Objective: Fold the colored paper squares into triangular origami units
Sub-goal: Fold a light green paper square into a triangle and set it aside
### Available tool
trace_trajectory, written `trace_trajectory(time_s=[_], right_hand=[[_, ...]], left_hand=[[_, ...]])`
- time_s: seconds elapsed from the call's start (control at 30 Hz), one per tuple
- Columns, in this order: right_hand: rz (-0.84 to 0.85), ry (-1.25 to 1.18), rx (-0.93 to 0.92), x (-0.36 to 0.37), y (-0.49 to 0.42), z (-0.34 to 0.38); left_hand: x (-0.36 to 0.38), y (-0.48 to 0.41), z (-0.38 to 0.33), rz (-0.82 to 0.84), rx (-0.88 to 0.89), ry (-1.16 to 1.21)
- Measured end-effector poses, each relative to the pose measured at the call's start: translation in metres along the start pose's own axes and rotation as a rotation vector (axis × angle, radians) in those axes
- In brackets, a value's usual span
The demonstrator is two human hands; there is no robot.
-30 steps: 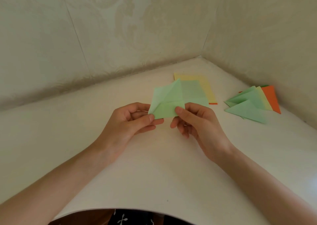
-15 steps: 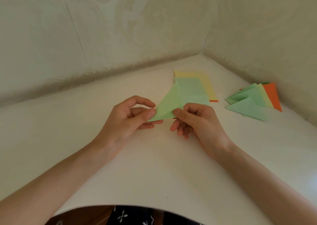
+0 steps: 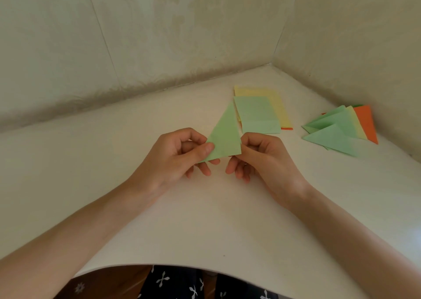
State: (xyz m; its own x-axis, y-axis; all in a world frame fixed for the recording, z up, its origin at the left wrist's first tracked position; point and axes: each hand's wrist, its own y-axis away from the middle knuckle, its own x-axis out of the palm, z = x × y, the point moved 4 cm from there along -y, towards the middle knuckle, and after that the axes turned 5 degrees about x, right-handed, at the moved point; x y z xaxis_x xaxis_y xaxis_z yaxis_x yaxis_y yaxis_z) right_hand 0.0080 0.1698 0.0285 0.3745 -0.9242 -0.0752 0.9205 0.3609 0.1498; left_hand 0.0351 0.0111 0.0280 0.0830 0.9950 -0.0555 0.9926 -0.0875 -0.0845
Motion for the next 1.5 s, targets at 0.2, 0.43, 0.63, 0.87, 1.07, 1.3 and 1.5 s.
trace_trajectory(time_s=[0.2, 0.43, 0.63, 0.87, 1.07, 1.3, 1.5], right_hand=[[0.053, -0.068, 0.06, 0.003, -0.002, 0.002], [0.08, -0.043, -0.008, 0.002, -0.002, -0.002], [0.066, -0.057, -0.01, 0.0, -0.002, 0.002], [-0.04, -0.09, 0.002, -0.006, -0.006, -0.001], [-0.069, -0.183, 0.032, -0.006, -0.009, -0.001], [-0.001, -0.083, -0.065, -0.007, -0.002, 0.001], [-0.3, -0.396, -0.09, -0.04, -0.005, 0.01]], left_hand=[[0.0, -0.002, 0.002, -0.015, 0.021, -0.034], [0.002, 0.0, 0.003, -0.022, 0.055, -0.028], [0.003, 0.001, 0.004, 0.086, 0.036, -0.069], [0.004, -0.001, 0.006, 0.135, 0.012, -0.104], [0.007, -0.002, 0.006, 0.13, 0.049, -0.133], [0.006, -0.01, 0.001, -0.088, 0.124, -0.025], [0.034, -0.025, 0.0, 0.054, 0.212, -0.143]])
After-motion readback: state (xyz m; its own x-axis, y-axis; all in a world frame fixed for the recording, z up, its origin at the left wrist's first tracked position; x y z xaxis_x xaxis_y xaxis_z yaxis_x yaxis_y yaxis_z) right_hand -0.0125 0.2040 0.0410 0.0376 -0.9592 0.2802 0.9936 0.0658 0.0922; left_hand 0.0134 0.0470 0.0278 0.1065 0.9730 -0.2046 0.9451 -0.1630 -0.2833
